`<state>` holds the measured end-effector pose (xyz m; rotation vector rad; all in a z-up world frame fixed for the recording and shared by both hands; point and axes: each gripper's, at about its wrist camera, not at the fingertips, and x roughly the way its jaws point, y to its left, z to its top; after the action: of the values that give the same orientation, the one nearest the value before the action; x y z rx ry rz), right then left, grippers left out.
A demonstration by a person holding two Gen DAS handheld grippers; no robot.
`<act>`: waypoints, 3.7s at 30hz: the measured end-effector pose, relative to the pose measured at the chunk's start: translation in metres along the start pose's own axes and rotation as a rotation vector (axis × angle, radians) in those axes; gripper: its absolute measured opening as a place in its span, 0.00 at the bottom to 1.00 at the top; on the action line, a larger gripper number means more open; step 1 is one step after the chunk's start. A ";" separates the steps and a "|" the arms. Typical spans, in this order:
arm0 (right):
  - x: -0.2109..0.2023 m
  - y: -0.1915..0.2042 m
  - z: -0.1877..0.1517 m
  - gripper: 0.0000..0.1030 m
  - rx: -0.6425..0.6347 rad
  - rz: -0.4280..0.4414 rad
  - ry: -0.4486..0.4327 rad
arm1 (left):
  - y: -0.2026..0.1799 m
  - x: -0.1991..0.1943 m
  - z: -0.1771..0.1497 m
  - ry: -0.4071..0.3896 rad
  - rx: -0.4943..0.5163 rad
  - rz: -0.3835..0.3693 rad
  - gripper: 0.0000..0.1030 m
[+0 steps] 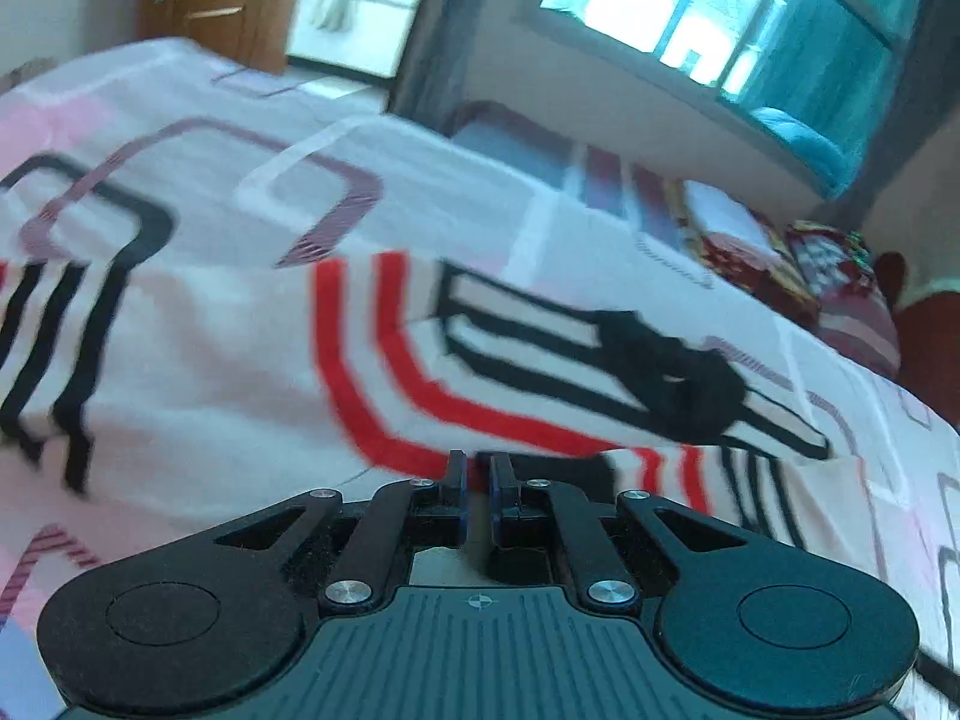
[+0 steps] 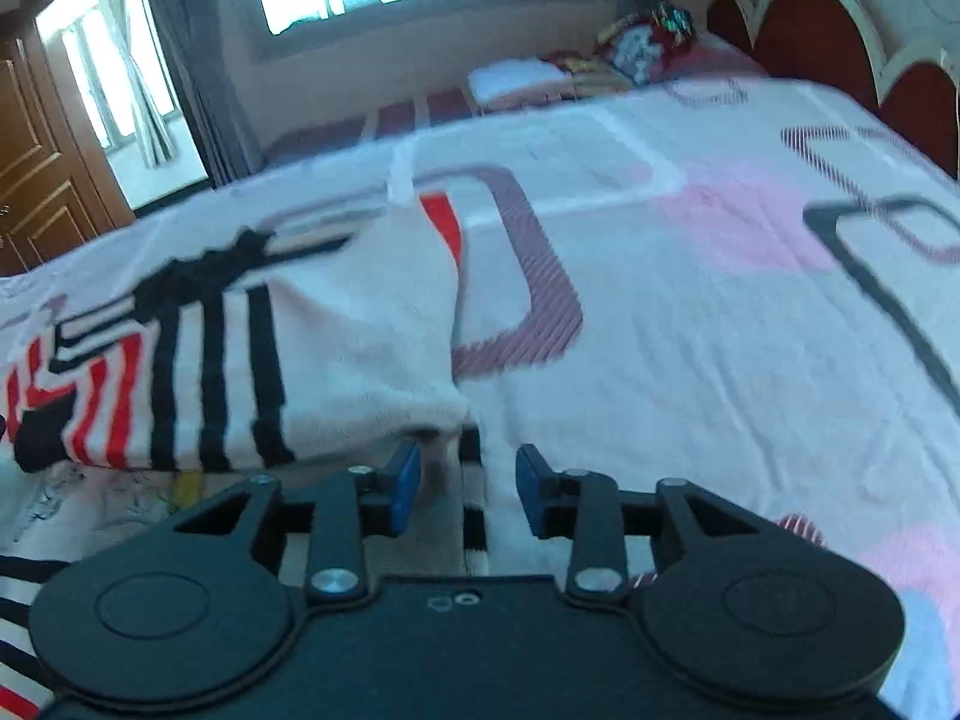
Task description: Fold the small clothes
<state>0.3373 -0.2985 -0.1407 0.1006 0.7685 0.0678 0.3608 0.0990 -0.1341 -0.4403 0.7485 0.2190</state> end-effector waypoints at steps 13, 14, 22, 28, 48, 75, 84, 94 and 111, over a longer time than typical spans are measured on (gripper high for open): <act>0.102 0.013 0.081 0.52 0.066 0.044 0.002 | -0.049 0.059 -0.024 0.055 0.093 -0.036 0.05; 0.111 0.013 0.086 0.50 0.075 0.051 0.010 | -0.048 0.059 -0.024 0.054 0.093 -0.040 0.05; 0.135 0.000 0.089 0.18 0.063 -0.018 -0.022 | -0.051 0.061 -0.023 0.063 0.105 -0.024 0.05; 0.110 0.012 0.094 0.29 0.041 -0.036 -0.074 | -0.066 0.050 -0.017 0.036 0.122 -0.035 0.05; 0.078 0.122 0.018 0.39 -0.293 0.107 0.045 | -0.033 0.027 -0.022 0.116 0.120 -0.001 0.05; 0.042 0.261 -0.011 0.61 -0.315 0.300 0.009 | 0.215 -0.053 -0.010 0.021 -0.344 0.209 0.05; 0.060 0.270 -0.012 0.61 -0.311 0.272 0.026 | 0.277 -0.043 -0.006 -0.002 -0.523 0.206 0.05; 0.069 0.277 -0.015 0.67 -0.321 0.257 0.038 | 0.274 -0.069 -0.005 -0.117 -0.444 0.203 0.04; 0.066 0.281 -0.017 0.70 -0.324 0.240 0.038 | 0.322 -0.059 0.001 -0.146 -0.724 0.143 0.95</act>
<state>0.3660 -0.0120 -0.1663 -0.1174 0.7721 0.4210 0.2083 0.3831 -0.1912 -1.0449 0.5396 0.6572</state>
